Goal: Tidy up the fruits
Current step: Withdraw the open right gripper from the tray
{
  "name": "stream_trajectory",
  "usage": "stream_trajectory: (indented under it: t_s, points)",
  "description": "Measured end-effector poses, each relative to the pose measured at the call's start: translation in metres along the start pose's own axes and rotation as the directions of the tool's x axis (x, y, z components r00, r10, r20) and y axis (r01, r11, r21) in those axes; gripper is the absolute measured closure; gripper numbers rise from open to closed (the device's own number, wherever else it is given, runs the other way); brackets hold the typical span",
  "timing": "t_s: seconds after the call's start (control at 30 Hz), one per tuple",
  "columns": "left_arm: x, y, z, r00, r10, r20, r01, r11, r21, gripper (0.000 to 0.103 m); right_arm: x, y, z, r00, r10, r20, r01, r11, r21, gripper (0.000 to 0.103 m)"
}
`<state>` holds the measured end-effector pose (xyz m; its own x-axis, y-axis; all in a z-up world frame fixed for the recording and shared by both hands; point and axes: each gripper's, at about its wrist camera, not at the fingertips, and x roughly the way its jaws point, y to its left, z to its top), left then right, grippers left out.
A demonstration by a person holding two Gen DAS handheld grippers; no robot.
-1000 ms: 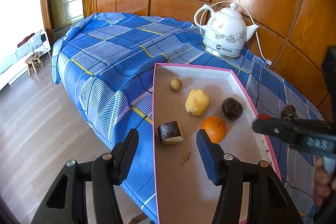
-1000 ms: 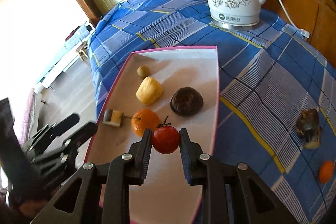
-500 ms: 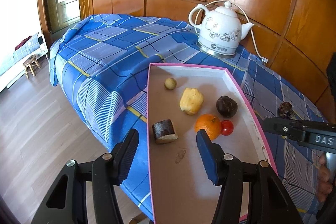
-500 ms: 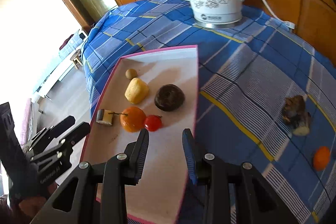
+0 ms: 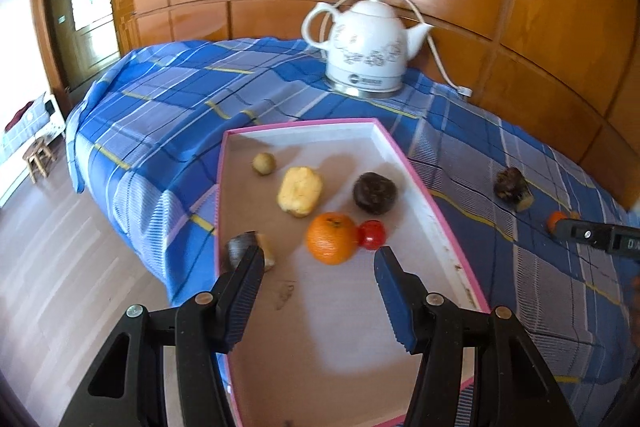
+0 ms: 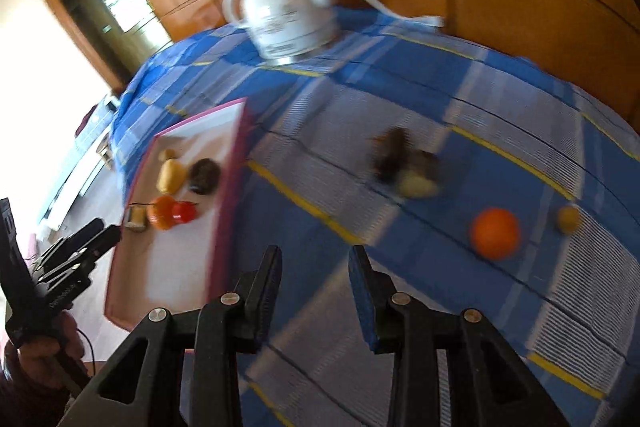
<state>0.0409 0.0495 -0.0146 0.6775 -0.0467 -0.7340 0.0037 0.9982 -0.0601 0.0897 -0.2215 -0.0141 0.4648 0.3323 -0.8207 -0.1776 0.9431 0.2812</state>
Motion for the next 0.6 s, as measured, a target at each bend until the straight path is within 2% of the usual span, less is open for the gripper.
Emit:
stream_trajectory:
  t_s: [0.2,0.43,0.6]
  points:
    - [0.002,-0.026,0.005,0.999,-0.038,-0.012,0.038,0.997,0.062,0.045,-0.028,-0.063,-0.010,0.997,-0.077,0.018,0.074,0.990,0.120,0.068]
    - [0.005,-0.062,0.010,0.994,-0.099,-0.042,0.104,0.984,0.142,0.045,-0.055,-0.113,-0.015,0.986,-0.162,0.032,0.154,0.972,0.177,0.068]
    - [0.013,-0.095,0.020,0.984,-0.162,-0.073,0.173,0.965,0.199,0.045,-0.057,-0.141,-0.020,0.981,-0.191,0.030,0.181,0.959,0.219,0.068]
